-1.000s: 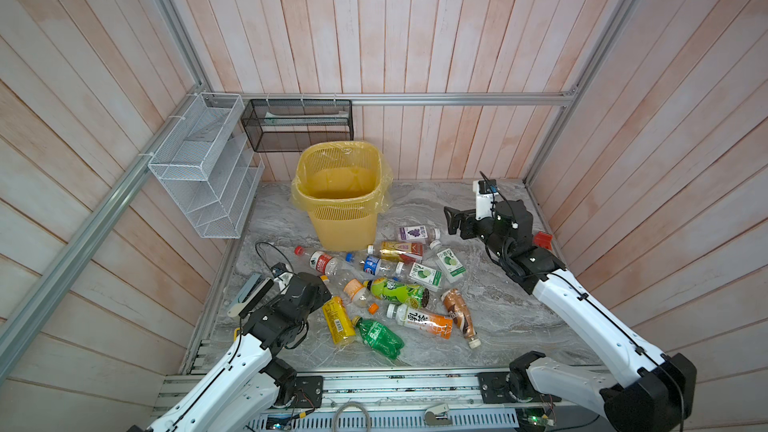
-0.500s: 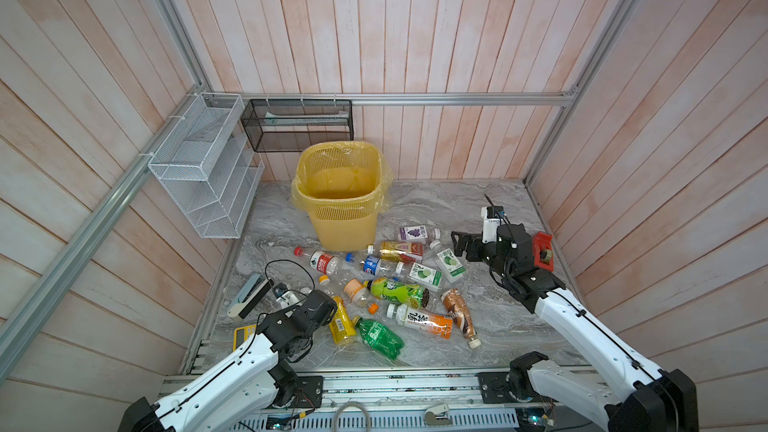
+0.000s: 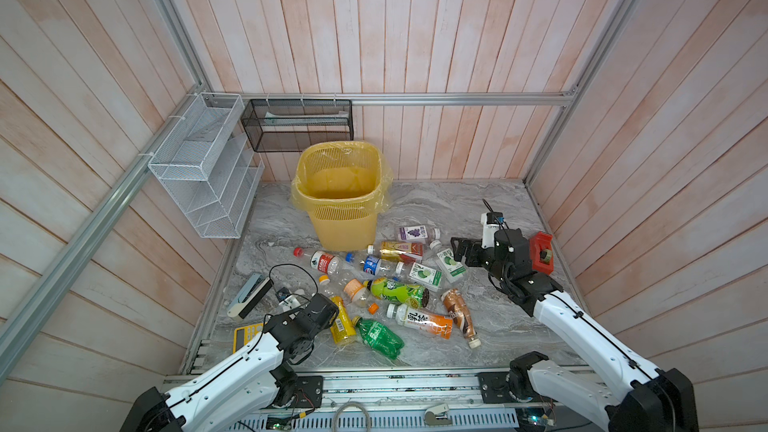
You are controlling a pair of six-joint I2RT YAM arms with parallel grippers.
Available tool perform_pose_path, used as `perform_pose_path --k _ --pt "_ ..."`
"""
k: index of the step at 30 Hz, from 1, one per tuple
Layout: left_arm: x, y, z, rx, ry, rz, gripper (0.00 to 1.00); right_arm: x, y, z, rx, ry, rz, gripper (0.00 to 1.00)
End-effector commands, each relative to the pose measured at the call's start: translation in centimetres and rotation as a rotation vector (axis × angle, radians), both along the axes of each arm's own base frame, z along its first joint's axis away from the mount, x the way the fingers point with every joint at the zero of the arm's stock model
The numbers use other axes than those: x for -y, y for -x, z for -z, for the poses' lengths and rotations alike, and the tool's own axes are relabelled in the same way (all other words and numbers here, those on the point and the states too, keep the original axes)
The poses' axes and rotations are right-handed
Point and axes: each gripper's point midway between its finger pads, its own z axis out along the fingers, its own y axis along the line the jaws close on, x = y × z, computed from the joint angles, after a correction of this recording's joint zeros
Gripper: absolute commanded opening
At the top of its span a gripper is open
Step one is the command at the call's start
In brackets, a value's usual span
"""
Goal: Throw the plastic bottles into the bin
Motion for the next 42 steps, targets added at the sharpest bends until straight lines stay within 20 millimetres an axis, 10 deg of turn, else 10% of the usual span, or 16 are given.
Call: perform_pose_path --k 1,9,16,24,30,36,42 --pt "0.3 -0.1 0.2 0.004 0.005 0.028 0.73 -0.1 -0.1 0.6 -0.013 -0.011 0.001 1.00" --pt "0.8 -0.7 -1.1 0.057 0.040 0.045 0.53 0.2 -0.2 0.8 -0.007 -0.001 0.013 1.00" --pt "-0.1 -2.4 -8.5 0.238 0.021 0.023 0.50 1.0 -0.3 0.5 0.019 0.016 0.049 0.99" --pt "-1.9 -6.2 -27.2 0.650 -0.212 0.074 0.51 3.0 0.3 -1.5 0.107 0.027 0.131 0.99" --pt "1.5 -9.8 -40.8 0.982 -0.358 0.195 0.53 3.2 0.9 -2.8 0.149 0.004 0.126 0.99" --pt "8.8 -18.3 -40.2 0.914 -0.212 0.465 0.59 1.8 1.1 -2.5 0.130 0.002 0.045 0.99" --pt "9.7 -25.9 -35.8 0.755 -0.039 0.542 0.74 1.2 1.1 -2.1 0.090 0.035 -0.002 0.99"
